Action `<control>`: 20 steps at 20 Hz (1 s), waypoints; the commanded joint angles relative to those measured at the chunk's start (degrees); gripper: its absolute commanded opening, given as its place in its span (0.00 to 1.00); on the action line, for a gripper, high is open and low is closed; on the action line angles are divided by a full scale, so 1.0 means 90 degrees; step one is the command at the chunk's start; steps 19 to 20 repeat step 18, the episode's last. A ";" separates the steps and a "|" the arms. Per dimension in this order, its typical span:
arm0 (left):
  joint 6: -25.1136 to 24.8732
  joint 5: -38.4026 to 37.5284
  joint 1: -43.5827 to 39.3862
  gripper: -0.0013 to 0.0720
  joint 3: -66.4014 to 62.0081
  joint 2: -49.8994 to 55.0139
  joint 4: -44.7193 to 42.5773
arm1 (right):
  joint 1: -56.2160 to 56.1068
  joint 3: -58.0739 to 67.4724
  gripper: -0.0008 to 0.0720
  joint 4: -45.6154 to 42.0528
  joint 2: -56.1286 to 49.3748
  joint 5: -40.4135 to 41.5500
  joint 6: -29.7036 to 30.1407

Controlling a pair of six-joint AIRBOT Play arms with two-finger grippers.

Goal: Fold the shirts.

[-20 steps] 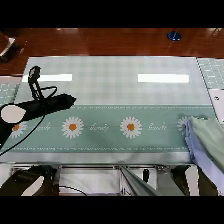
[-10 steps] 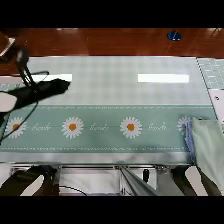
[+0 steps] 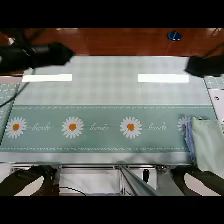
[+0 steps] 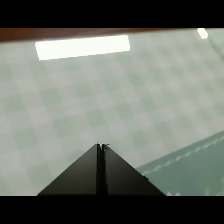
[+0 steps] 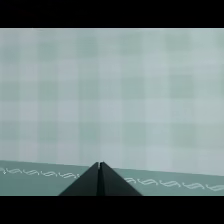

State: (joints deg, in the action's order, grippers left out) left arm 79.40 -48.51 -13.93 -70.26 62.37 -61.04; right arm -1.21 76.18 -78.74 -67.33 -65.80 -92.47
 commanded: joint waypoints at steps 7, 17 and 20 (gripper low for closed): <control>0.0109 -0.0138 -0.0005 0.04 0.0799 0.0622 -0.1105 | -0.1552 -0.0046 0.05 -0.1579 -0.1290 0.0333 -0.0913; 0.0109 -0.0114 -0.0002 0.04 0.0799 0.0665 -0.1103 | -0.1552 -0.0046 0.05 -0.1579 -0.1290 0.0342 -0.0913; 0.0109 -0.0114 -0.0002 0.04 0.0799 0.0665 -0.1103 | -0.1552 -0.0046 0.05 -0.1579 -0.1290 0.0345 -0.0913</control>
